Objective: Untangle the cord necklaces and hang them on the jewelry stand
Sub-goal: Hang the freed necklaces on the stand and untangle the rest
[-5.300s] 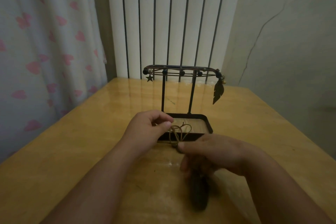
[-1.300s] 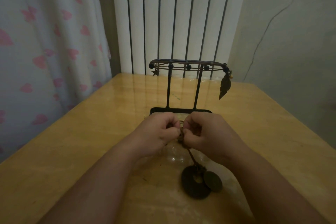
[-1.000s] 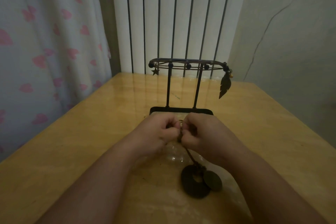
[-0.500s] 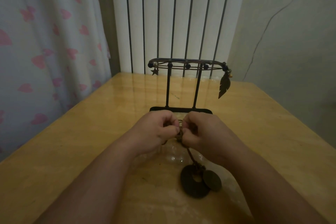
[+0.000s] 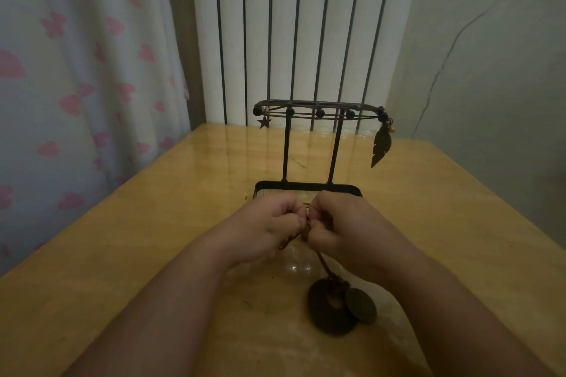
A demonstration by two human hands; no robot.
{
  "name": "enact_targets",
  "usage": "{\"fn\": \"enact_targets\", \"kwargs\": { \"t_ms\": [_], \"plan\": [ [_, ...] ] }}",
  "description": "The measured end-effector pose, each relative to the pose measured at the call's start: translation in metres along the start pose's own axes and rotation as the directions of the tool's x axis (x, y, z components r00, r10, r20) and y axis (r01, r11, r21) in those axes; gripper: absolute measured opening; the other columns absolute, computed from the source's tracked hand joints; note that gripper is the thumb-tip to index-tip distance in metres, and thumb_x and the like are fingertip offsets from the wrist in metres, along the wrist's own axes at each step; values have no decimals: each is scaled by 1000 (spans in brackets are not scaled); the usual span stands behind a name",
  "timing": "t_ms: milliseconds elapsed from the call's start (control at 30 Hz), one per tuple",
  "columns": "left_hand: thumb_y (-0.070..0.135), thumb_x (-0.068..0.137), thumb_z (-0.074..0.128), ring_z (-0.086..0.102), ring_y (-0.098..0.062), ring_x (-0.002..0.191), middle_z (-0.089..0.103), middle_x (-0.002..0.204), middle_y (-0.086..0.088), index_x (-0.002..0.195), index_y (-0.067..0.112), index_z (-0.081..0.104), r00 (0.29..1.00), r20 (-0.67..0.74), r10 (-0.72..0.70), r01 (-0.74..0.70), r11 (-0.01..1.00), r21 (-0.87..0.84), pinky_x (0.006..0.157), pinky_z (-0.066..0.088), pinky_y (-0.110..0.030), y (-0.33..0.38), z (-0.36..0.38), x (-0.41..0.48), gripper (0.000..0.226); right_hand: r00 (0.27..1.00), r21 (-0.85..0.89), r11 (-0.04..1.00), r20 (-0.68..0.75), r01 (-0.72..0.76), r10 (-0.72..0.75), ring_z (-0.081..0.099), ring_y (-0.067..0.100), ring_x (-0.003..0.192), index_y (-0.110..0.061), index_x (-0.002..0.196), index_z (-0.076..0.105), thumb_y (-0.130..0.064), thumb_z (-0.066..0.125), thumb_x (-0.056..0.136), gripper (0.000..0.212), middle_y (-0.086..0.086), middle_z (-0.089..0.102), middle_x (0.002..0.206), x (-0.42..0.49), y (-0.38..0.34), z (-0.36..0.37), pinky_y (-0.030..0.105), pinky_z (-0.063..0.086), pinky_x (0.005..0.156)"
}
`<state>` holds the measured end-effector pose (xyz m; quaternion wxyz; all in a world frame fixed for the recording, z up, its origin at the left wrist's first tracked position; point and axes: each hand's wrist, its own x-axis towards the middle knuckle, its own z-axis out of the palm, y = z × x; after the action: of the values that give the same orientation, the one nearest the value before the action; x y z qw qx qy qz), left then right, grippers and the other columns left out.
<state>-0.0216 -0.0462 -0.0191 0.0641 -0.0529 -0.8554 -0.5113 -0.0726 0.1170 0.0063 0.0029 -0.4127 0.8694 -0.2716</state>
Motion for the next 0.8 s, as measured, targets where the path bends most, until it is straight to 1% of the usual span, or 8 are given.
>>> {"fn": "enact_targets", "kwargs": {
  "t_ms": [67,267,367,500,600,733,800],
  "plan": [
    [30,77,51,50,-18,67,56,70,4,66,40,58,1000,5,-6,6,1000,-16,64,43,-42,0,0,0,17,1000,-1,1000,3,-5,5,53,10,71,-31,81,51,-29,59,90,13,-7,56,80,0,-1,0,26,48,64],
    [28,78,51,49,-15,65,55,66,9,68,38,60,1000,13,-21,22,997,-69,64,43,-39,-1,0,1,17,1000,27,1000,-5,1,-1,53,10,71,-30,84,52,-28,57,91,9,-7,57,80,0,0,0,26,47,62],
    [28,81,51,48,-14,64,54,66,7,68,36,60,1000,5,-21,21,995,-95,63,42,-37,-2,0,0,17,1000,50,999,-27,7,-5,54,11,71,-29,86,52,-29,56,91,7,-6,58,79,-1,1,2,30,50,64],
    [27,83,51,47,-14,64,53,68,4,71,32,60,999,21,-35,38,986,-163,64,41,-36,-3,1,0,16,998,50,999,-58,12,-9,53,10,72,-31,84,50,-30,55,91,9,-6,56,80,-1,2,4,32,52,66],
    [28,83,51,47,-13,64,52,68,3,72,30,61,999,18,-41,43,982,-186,64,42,-36,-2,2,0,15,996,54,998,-90,23,-19,53,10,73,-31,83,49,-32,54,90,8,-8,56,81,-1,2,4,37,55,70],
    [30,83,49,46,-7,59,52,66,7,71,30,61,999,-14,-43,39,979,-202,59,40,-29,-1,5,0,17,993,134,991,-117,24,-8,59,12,78,-32,83,50,-33,52,86,4,-7,58,84,0,2,5,41,57,72],
    [31,82,50,47,-9,61,53,67,7,69,34,61,997,-53,-52,42,983,-178,60,41,-32,-1,5,0,18,994,155,988,-105,17,0,62,13,79,-32,84,52,-32,54,88,4,-6,60,85,0,4,4,40,58,73]
  ]
}}
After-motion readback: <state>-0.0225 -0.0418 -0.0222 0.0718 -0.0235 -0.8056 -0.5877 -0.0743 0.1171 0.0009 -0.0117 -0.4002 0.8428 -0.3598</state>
